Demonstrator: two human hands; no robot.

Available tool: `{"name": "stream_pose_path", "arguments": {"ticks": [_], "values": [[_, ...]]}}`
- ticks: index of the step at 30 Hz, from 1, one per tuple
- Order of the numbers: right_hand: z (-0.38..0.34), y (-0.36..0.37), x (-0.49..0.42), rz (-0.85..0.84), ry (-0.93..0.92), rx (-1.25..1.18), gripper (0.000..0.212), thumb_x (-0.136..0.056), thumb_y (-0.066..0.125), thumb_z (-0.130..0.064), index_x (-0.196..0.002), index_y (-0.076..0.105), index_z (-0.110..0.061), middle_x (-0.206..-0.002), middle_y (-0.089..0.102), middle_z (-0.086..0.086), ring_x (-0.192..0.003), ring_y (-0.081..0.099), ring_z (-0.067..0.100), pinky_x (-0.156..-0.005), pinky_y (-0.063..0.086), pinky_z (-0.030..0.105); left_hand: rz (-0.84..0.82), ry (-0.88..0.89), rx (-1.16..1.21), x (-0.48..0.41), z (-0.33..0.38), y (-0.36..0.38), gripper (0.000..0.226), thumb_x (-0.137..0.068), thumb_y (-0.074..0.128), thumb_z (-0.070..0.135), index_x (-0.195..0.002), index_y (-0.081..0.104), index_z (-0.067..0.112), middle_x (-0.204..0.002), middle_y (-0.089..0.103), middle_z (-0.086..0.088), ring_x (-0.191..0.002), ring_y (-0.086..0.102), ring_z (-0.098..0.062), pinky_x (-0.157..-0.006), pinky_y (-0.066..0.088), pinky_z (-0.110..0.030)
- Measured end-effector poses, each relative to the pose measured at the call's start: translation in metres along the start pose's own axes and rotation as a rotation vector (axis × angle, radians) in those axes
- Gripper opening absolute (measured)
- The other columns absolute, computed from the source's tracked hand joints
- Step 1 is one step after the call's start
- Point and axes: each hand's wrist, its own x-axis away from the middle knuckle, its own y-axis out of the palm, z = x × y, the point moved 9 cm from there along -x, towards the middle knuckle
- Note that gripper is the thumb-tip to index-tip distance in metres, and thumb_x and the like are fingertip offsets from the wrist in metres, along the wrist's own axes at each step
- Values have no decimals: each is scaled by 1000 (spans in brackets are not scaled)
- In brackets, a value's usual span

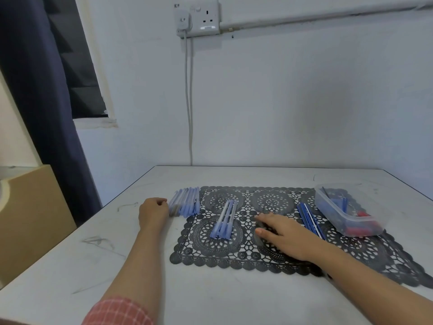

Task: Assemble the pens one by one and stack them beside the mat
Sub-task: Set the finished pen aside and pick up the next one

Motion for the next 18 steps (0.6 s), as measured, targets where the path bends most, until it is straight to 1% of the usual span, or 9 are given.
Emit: {"name": "stream_pose_path", "arguments": {"ticks": [3,5,7,9,11,12,14,16,18], "values": [[-5,-14,-5,72,84,-125,45,-93,48,-42,-135,46,-26,-130,54,-6,-113,50,10,-96,38,25,20,-16,10,-1,-2,-1,29,-86,50,6,-108,69,8,-114,65,-11,-107,57,-28,-89,44,-34],[-10,-17,-13,81,119,-140,40,-92,52,-35,-130,51,-23,-113,62,-6,-95,54,8,-85,39,20,21,-19,14,-1,-3,0,30,-86,49,5,-108,69,8,-114,65,-11,-107,57,-28,-88,44,-34],[-15,-18,-26,82,150,-150,38,-91,53,-29,-128,53,-19,-101,62,-4,-86,54,8,-80,41,20,21,-14,16,-1,-3,0,30,-86,49,4,-108,68,8,-114,65,-11,-107,57,-28,-87,43,-32],[-17,-18,-41,95,194,-178,37,-90,53,-25,-127,55,-16,-110,62,1,-87,54,10,-83,43,23,21,-13,22,0,-2,0,30,-86,49,4,-109,68,7,-114,65,-11,-107,57,-27,-83,41,-29],[-19,-16,-56,108,240,-198,39,-90,51,-24,-127,55,-13,-123,59,5,-97,57,15,-87,42,25,22,-19,31,0,-2,0,30,-86,49,3,-109,68,7,-114,65,-11,-106,57,-27,-80,39,-27],[-20,-14,-63,112,252,-208,40,-90,50,-23,-128,54,-11,-126,57,7,-101,58,18,-89,43,26,24,-22,35,0,-2,0,30,-85,48,3,-108,68,7,-113,65,-11,-105,57,-27,-80,39,-27],[-20,-8,-74,115,270,-213,40,-90,49,-21,-127,54,-7,-126,58,9,-102,60,21,-89,47,30,24,-30,44,-1,-2,0,30,-85,48,3,-106,68,8,-112,66,-10,-103,58,-27,-79,40,-27],[-20,-3,-84,117,291,-207,40,-87,50,-22,-121,58,-2,-121,61,14,-102,62,25,-89,51,36,26,-37,51,-1,-3,0,29,-85,48,3,-106,68,8,-111,66,-9,-102,58,-26,-79,40,-27],[-20,1,-91,112,307,-197,42,-84,53,-24,-117,59,1,-117,62,16,-97,64,25,-86,53,40,27,-40,67,-2,-4,0,28,-85,48,3,-105,68,8,-110,66,-9,-101,58,-25,-78,40,-27]]}}
